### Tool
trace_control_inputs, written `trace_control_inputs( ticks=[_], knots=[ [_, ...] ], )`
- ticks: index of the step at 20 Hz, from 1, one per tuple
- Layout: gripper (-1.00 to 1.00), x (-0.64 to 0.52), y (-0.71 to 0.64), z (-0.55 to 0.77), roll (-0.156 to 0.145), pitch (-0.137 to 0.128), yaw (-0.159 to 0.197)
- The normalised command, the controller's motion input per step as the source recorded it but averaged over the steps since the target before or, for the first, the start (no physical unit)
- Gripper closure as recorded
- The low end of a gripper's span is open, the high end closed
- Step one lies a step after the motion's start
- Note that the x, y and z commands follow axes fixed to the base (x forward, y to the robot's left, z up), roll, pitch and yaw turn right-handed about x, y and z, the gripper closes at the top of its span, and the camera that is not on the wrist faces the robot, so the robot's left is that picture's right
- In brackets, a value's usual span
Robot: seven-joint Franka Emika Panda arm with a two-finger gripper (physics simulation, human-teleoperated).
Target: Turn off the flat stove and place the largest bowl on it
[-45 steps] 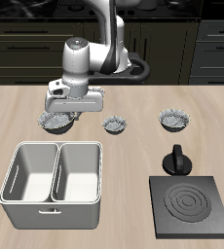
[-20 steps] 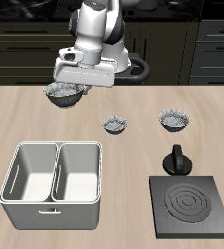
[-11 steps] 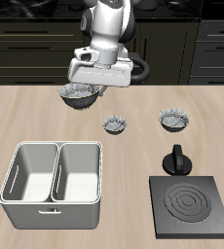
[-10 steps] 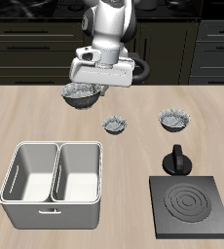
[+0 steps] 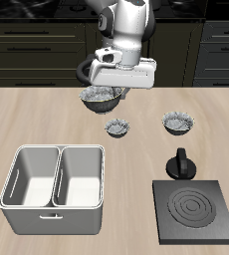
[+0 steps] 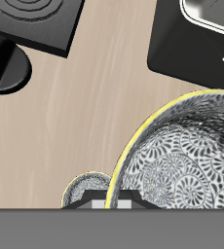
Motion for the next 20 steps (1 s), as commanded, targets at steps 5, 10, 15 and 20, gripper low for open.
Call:
trace_control_inputs(
  ticks=[5,10,15,20],
  knots=[
    [1.0,0.07,0.33,0.06,-0.01,-0.02,0.002],
    [1.0,0.25,0.34,0.11,-0.023,0.007,-0.024],
    [1.0,0.25,0.34,0.12,-0.022,0.002,-0.022],
    [1.0,0.22,0.29,0.18,-0.011,-0.011,-0.016]
  ],
)
